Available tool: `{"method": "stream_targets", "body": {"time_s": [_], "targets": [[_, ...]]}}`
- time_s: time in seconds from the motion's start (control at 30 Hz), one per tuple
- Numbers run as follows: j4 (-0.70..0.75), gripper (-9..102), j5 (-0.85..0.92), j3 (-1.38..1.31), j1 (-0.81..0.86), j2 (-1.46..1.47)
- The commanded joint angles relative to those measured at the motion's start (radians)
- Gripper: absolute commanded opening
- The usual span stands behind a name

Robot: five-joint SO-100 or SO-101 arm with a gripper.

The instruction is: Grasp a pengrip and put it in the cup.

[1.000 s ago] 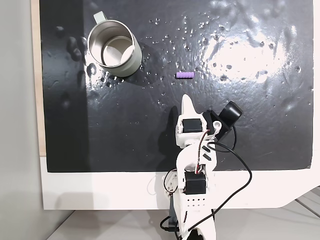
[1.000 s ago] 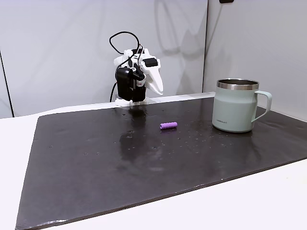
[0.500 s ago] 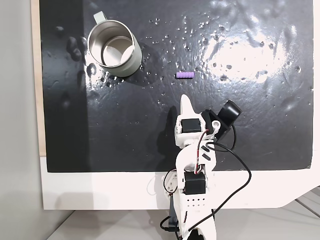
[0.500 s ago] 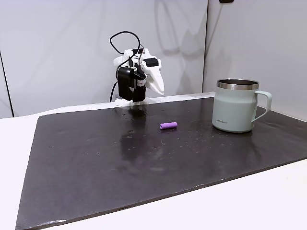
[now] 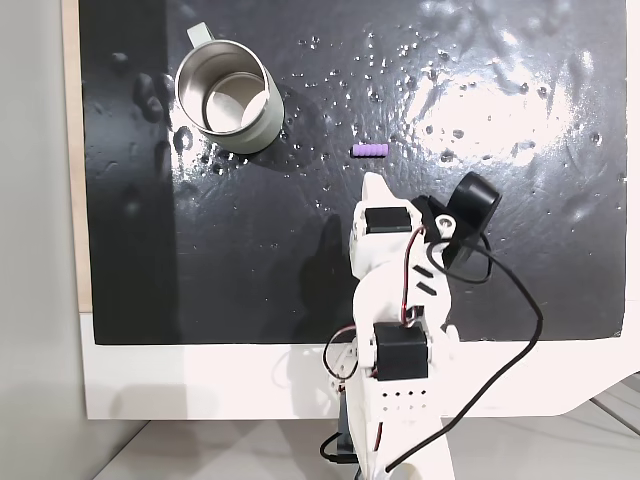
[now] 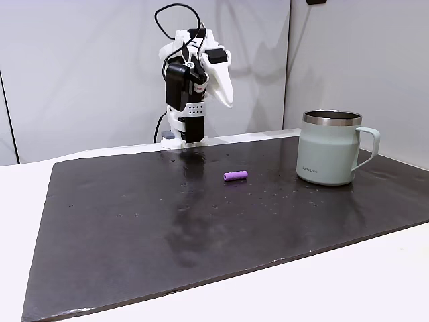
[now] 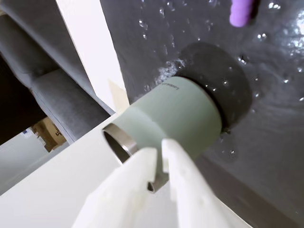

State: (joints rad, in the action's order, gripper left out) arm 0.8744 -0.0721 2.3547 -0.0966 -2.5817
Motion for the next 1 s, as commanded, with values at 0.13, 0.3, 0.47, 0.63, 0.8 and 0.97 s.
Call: {"method": "stream_targets", "body": {"time_s": [0.13,0.3,0.47,0.63,0.8,0.97], "targets": [[0.288,10,-0.014,-0.423,-0.011,0.337],[0.477,18,-0.054,-0.667,0.020,0.566],[0.632,20,-0.080,-0.877,0.040,0.784],[0.652,20,-0.084,-0.963,0.044,0.936],[0.588,20,-0.084,-0.942,0.048,1.042],[0.531,20,-0.077,-0.943,0.051,1.121]]}}
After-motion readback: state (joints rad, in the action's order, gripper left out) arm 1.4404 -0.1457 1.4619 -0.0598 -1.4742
